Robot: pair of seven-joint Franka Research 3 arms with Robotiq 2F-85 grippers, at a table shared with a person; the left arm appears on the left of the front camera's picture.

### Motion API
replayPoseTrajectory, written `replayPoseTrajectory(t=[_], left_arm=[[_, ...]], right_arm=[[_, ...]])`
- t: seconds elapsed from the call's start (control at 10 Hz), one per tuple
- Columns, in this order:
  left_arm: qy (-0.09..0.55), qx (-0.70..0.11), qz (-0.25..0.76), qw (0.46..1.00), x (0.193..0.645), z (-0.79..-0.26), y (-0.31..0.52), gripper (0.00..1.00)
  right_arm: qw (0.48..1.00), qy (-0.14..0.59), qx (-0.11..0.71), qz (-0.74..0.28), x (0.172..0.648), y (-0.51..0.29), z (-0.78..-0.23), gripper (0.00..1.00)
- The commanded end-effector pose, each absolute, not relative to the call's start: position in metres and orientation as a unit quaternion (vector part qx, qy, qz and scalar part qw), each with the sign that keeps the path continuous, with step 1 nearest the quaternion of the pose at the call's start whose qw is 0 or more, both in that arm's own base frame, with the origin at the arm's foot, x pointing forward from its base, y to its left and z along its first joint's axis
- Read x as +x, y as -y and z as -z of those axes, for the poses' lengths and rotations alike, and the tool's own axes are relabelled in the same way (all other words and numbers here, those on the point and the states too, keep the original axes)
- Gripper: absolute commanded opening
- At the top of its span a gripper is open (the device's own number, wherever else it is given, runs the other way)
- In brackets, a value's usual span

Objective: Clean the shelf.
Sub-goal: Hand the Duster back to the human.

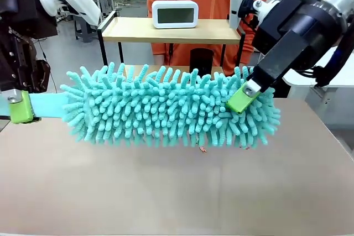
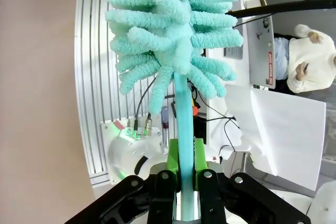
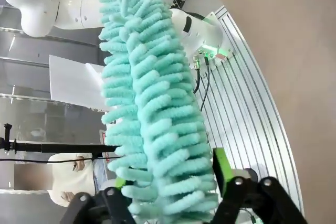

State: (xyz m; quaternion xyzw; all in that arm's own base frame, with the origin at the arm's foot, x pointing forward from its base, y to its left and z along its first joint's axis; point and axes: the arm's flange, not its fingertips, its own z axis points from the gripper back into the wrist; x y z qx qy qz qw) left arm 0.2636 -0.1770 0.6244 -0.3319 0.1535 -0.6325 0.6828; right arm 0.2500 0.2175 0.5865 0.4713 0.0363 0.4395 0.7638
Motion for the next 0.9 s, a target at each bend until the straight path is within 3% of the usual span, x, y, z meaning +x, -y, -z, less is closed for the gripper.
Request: replayPoseTrajectory(t=[0.0,0.1,0.7,0.8], left_arm=[[-0.147,-0.343,0.626,0.685,0.2607,-0.622,0.1783,0.12],[-0.144,-0.345,0.623,0.688,0.2609,-0.6217,0.1785,0.12],[-0.131,-0.338,0.605,0.709,0.2627,-0.6194,0.1795,0.12],[-0.13,-0.336,0.6,0.715,0.2627,-0.6183,0.1801,0.25]], right_arm=[[0.754,-0.03,0.475,-0.454,0.251,-0.2178,-0.5838,0.35],[0.751,-0.032,0.479,-0.453,0.2512,-0.2186,-0.5835,0.0],[0.743,-0.045,0.495,-0.448,0.254,-0.2151,-0.5825,0.0],[0.744,-0.045,0.495,-0.446,0.2553,-0.2139,-0.5819,0.0]])
